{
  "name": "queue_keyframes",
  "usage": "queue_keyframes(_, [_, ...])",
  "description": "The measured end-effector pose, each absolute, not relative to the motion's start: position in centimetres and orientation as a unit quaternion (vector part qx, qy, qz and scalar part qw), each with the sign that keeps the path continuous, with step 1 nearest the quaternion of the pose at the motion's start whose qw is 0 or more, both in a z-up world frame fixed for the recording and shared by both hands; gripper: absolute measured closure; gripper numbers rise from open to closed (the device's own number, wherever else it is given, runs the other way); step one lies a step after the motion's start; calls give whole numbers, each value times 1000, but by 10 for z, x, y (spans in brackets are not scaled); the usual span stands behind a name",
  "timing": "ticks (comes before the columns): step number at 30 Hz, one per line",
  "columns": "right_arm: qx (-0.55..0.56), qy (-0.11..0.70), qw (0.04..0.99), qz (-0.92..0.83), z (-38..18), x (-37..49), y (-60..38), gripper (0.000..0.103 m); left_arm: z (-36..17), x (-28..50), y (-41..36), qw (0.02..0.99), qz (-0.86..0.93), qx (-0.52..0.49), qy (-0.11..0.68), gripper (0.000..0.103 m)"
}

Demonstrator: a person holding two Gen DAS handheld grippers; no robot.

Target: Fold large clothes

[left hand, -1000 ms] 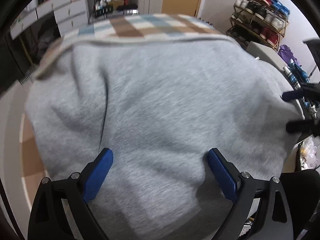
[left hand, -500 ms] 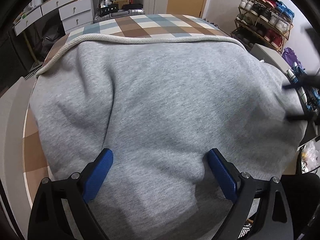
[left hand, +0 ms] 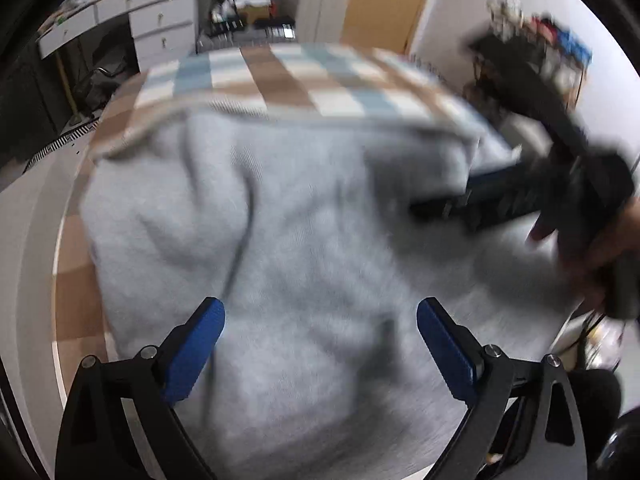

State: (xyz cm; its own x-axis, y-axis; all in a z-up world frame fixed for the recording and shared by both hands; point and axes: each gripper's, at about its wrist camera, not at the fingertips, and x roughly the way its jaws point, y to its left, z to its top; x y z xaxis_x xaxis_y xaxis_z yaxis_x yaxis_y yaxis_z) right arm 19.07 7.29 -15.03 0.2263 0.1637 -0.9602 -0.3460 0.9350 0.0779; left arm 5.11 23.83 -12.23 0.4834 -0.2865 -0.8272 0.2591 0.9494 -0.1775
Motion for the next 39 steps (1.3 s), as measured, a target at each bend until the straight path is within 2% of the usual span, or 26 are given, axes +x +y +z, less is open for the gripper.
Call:
queue_keyframes(3, [-61, 596, 780, 180, -145, 188, 67, 0, -106, 64, 249, 872, -162, -55, 459, 8])
queue_keyframes(8, [40, 561, 792, 237, -108, 149, 13, 0, -106, 104, 246, 854, -167, -102, 483, 8])
queue_keyframes(12, [61, 554, 791, 251, -100, 108, -17, 0, -132, 116, 250, 844, -90, -84, 523, 9])
queue_keyframes(15, [80, 578, 772, 251, -112, 93, -31, 0, -142, 111, 232, 854, -84, -8, 513, 7])
queue_keyframes(18, [83, 575, 776, 245, -131, 91, -30, 0, -140, 101, 232, 862, -80, -16, 501, 7])
queue_keyframes(23, [10, 548, 812, 202, -136, 82, 1, 0, -125, 68, 252, 860, -101, -62, 495, 7])
queue_keyframes(26, [62, 523, 825, 203, -126, 77, -12, 0, -123, 56, 257, 857, -73, -48, 508, 7])
queue_keyframes(29, [166, 480, 828, 239, -103, 59, -43, 0, -121, 39, 255, 848, -110, -59, 515, 7])
queue_keyframes(32, [198, 454, 829, 259, -94, 41, -55, 0, -118, 27, 254, 848, -119, -61, 513, 7])
queue_keyframes(35, [203, 459, 823, 265, -105, 36, -55, 0, -134, 29, 254, 835, -113, -52, 536, 7])
queue_keyframes(39, [286, 466, 793, 267, -138, 44, -71, 0, -161, 38, 260, 819, -85, -50, 565, 5])
